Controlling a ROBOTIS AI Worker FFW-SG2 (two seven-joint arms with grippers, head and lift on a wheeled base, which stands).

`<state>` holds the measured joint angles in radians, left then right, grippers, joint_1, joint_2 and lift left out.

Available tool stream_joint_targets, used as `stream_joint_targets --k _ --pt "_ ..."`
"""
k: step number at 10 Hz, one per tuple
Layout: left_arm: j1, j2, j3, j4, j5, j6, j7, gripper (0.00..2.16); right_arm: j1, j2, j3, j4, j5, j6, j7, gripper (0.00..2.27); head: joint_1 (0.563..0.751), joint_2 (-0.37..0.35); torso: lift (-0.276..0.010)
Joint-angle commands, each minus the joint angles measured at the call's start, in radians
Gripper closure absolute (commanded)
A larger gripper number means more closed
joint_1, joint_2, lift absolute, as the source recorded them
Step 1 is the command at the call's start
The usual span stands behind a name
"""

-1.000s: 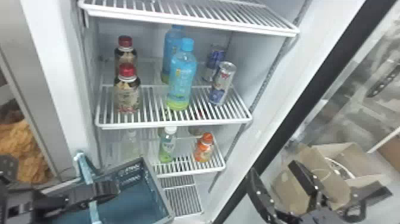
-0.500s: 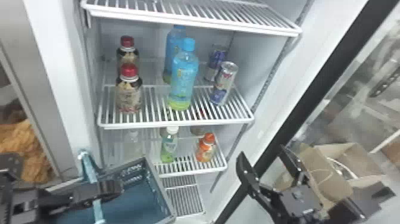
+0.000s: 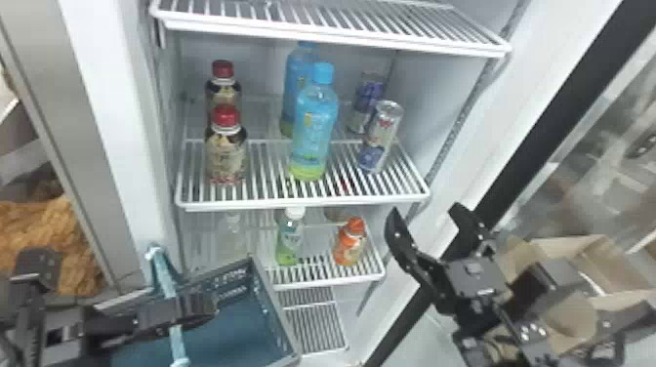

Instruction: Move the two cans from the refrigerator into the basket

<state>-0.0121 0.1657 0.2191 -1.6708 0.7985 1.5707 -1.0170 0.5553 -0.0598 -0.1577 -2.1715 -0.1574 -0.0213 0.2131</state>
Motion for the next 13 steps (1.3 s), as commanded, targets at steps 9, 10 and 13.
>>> stream_joint_targets --k 9,10,13 --pt "0.005 0.000 0.000 0.001 0.003 0.001 0.000 1.19 -0.317 -0.002 0.098 0.172 0.002 0.146 -0.121 0.11 0.695 -0.206 -0.025" --pt "0.007 0.000 0.002 0.001 0.003 0.001 0.000 1.19 -0.352 -0.003 0.098 0.202 0.002 0.161 -0.124 0.11 0.695 -0.208 -0.025" --pt "0.005 0.000 -0.002 0.001 0.003 0.001 0.002 1.19 -0.460 -0.003 0.110 0.298 0.022 0.198 -0.124 0.11 0.695 -0.197 -0.025"
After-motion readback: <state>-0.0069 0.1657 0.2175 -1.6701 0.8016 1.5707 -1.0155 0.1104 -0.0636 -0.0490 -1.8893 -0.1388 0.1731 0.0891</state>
